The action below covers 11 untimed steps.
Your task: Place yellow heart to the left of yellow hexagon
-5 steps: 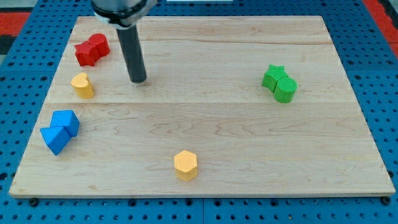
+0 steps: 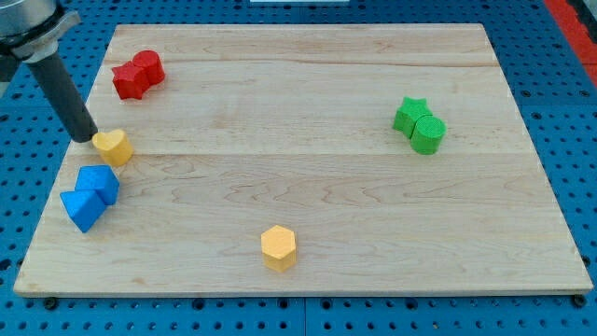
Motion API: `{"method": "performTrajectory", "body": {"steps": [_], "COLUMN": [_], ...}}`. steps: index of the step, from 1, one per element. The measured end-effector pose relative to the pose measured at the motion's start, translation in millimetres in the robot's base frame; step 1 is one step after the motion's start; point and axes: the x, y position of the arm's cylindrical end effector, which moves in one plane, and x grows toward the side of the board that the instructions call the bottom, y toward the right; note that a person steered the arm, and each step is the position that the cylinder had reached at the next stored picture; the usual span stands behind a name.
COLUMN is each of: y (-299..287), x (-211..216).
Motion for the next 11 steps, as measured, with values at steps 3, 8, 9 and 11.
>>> {"method": "performTrajectory", "body": {"steps": [3,8,9,11], "y": [98,150,132,179], "x": [12,75,79,126]}}
